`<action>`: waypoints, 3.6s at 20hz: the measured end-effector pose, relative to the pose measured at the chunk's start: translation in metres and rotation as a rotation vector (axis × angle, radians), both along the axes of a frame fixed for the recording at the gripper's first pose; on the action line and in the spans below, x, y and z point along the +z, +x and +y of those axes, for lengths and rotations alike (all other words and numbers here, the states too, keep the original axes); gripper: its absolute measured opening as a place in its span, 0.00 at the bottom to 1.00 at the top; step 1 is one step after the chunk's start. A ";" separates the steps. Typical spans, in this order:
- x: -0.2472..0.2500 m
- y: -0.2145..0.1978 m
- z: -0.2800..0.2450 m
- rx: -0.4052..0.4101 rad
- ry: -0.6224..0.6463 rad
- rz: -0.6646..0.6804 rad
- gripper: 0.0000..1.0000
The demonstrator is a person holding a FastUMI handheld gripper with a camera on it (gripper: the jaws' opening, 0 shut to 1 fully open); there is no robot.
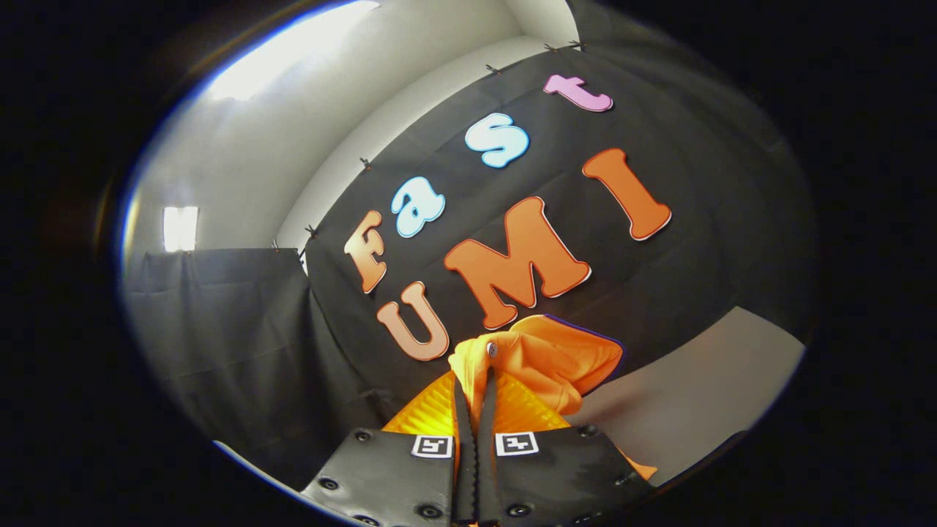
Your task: Put the clothes into the washing machine and then close the washing machine lid.
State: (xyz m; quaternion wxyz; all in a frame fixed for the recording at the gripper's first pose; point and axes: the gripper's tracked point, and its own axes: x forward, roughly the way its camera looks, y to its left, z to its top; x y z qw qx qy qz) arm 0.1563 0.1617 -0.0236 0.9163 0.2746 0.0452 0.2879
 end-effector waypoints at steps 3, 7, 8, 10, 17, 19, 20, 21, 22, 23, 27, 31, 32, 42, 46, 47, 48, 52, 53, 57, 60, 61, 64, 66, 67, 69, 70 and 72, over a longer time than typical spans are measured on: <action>0.022 -0.015 0.008 -0.013 -0.022 -0.044 0.08; 0.052 -0.036 0.049 -0.001 -0.062 -0.105 0.08; 0.061 -0.042 0.064 0.007 -0.058 -0.118 0.08; 0.071 -0.053 0.098 0.027 -0.059 -0.142 0.08; 0.047 -0.052 0.228 0.111 -0.089 -0.121 0.08; 0.026 -0.044 0.257 0.114 -0.108 -0.094 0.08; 0.012 -0.038 0.271 0.114 -0.120 -0.076 0.08; -0.001 -0.033 0.285 0.112 -0.131 -0.060 0.08; -0.013 -0.028 0.297 0.109 -0.143 -0.046 0.08; -0.026 -0.024 0.307 0.107 -0.155 -0.029 0.08; -0.095 -0.011 0.334 0.081 -0.247 0.043 0.08; -0.180 -0.007 0.356 0.103 -0.346 0.173 0.08; -0.203 -0.003 0.360 0.108 -0.363 0.213 0.08; -0.372 0.027 0.367 0.045 -0.478 0.538 0.08; -0.397 0.038 0.368 0.080 -0.550 0.563 0.08; -0.406 0.039 0.369 0.085 -0.560 0.576 0.08; -0.414 0.040 0.370 0.088 -0.561 0.599 0.08; -0.444 0.036 0.368 0.072 -0.562 0.685 0.08; -0.450 0.035 0.365 0.069 -0.573 0.694 0.08; -0.466 0.029 0.360 0.077 -0.603 0.725 0.08; -0.466 0.032 0.356 0.071 -0.611 0.718 0.08; -0.467 0.033 0.355 0.070 -0.613 0.723 0.08; -0.465 0.032 0.353 0.073 -0.609 0.725 0.08; -0.465 0.028 0.349 0.072 -0.613 0.721 0.08; -0.467 0.026 0.347 0.071 -0.616 0.727 0.08; -0.469 0.024 0.344 0.067 -0.614 0.738 0.08; -0.469 0.025 0.341 0.060 -0.613 0.739 0.08; -0.468 0.031 0.339 0.048 -0.613 0.737 0.08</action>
